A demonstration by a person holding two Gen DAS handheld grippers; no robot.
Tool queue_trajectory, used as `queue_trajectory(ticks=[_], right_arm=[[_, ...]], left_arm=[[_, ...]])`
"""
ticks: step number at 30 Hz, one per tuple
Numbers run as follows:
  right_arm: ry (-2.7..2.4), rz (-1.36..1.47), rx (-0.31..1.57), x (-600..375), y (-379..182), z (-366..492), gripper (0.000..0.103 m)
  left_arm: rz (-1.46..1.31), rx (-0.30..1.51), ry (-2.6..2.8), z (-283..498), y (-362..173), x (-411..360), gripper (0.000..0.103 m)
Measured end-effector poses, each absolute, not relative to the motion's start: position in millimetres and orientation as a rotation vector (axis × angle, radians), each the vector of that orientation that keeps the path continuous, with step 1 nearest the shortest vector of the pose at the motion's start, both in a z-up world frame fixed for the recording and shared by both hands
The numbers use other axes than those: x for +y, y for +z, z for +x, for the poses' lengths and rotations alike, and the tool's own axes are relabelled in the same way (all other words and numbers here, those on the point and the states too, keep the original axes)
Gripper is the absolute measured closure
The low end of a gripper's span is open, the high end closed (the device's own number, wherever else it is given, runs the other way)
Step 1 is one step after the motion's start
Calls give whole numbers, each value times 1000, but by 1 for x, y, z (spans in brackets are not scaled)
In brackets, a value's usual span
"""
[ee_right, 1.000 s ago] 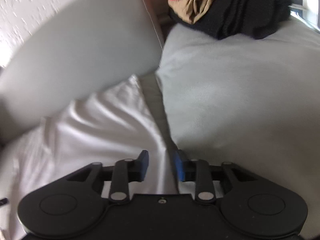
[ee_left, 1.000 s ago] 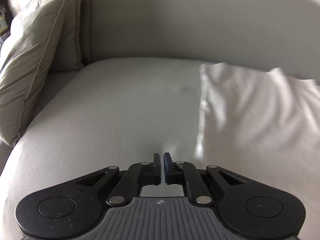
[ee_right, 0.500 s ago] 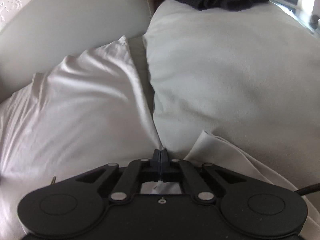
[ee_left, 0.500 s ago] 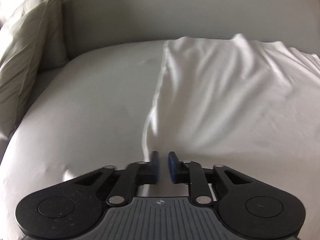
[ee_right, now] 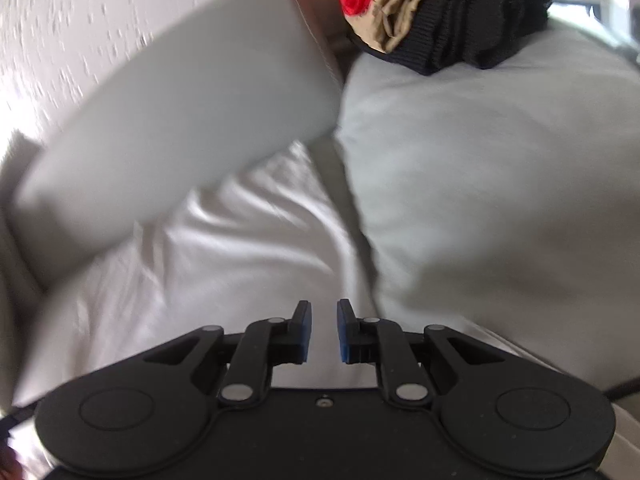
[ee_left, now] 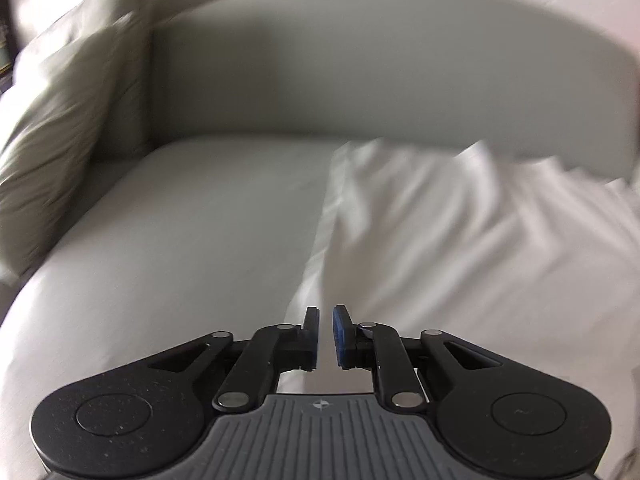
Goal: Fold clothes
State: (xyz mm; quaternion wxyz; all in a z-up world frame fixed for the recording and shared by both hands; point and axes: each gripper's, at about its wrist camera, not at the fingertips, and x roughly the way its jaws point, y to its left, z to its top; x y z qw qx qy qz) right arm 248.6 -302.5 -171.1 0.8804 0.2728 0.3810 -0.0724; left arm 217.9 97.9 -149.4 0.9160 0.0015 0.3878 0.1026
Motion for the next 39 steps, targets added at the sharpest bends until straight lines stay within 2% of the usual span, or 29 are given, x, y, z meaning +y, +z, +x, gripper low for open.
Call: queue_trajectory(ticks=[5,10,11,13,16,17,22,23,25,27,28,39], right_arm=[[-23,659,758,-291,-177,296,89],[108,648,840,-264,-210,349,89],[124,639,863,-260,-218,357,89],[111,624,835,-265,-229,365,103],[-47,603,724,-290,-233,368,103],[-133,593,682,-302,-234,367,103],[-232,670,670,-341,-239,360,103],[-228,654,684,-340,-235,360,100],[-199,679,676,-338,-225,356,80],[-182,689,616,-337,-213,352,71],[-175,694,588,-337,-208,350,70],[-158,792,636,-362,-224,418,71]], left_arm=[[30,749,3,261,-143,42,88],[50,782,-142,296,-174,-8,86],[56,794,-138,303,-184,-8,84],[69,787,-78,310,-200,-5,84],[6,746,79,317,-210,27,84],[-30,742,124,318,-210,42,89],[4,750,304,315,-208,83,90],[-18,758,310,313,-206,92,90],[-100,749,288,305,-194,110,89],[-129,704,300,300,-181,121,75],[-131,686,309,301,-176,125,62],[-254,803,169,378,-190,165,61]])
